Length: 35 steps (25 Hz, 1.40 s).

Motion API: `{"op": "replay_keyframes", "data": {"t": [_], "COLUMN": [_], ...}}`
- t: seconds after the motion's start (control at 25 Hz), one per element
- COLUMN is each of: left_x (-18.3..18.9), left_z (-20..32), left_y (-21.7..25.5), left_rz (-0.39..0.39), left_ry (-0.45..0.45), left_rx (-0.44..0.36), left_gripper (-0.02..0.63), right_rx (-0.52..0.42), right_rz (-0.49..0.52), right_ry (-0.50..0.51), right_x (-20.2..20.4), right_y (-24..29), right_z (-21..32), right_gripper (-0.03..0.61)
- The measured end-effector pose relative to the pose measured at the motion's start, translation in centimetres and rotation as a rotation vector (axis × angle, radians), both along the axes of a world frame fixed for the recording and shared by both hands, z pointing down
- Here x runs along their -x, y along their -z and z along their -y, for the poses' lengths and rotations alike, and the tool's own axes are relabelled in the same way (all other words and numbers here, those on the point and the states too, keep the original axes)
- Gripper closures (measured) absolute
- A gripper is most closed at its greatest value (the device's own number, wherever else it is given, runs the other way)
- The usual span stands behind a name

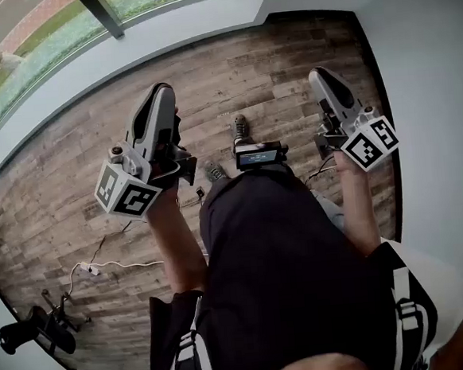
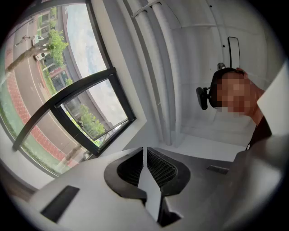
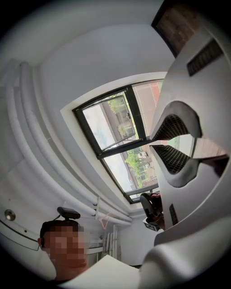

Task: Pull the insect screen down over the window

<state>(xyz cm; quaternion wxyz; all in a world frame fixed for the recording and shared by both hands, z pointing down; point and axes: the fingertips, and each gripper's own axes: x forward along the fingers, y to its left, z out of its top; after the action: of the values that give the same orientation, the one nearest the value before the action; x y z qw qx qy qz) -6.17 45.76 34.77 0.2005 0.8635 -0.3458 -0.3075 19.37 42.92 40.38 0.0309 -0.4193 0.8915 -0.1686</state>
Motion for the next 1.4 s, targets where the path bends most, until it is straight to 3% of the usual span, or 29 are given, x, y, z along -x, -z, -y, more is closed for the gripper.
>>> {"op": "replay_keyframes", "data": {"t": [0.52,0.92,1.16,1.4], "left_x": [0.4,0.3,-2.5,-5.4], "left_z": [-0.2,-2.4,-2.1,-2.0], "left_y": [-0.7,4.1,4.8,5.7], "left_rz": [-0.041,0.039,0.104,0.12], "left_ry": [-0.003,0.095,0.051,0.021], "left_rx": [-0.008,-0.12,-0.135,-0.126], "left_gripper": [0.581,0.581,0.581,0.581], "right_rx": [-0.008,-0.114,-0.129,-0.133], "right_rz": [-0.034,0.111,0.196,0.228], "right_ry": [0.003,0.031,0.023,0.013], "right_x": [1.7,0.7,-0.8,-3.4], "right_y": [0.1,3.3,2.5,3.3], "right_z": [-0.9,0.1,0.5,-0.2], "right_gripper": [0.54,0.552,0.568,0.569]}}
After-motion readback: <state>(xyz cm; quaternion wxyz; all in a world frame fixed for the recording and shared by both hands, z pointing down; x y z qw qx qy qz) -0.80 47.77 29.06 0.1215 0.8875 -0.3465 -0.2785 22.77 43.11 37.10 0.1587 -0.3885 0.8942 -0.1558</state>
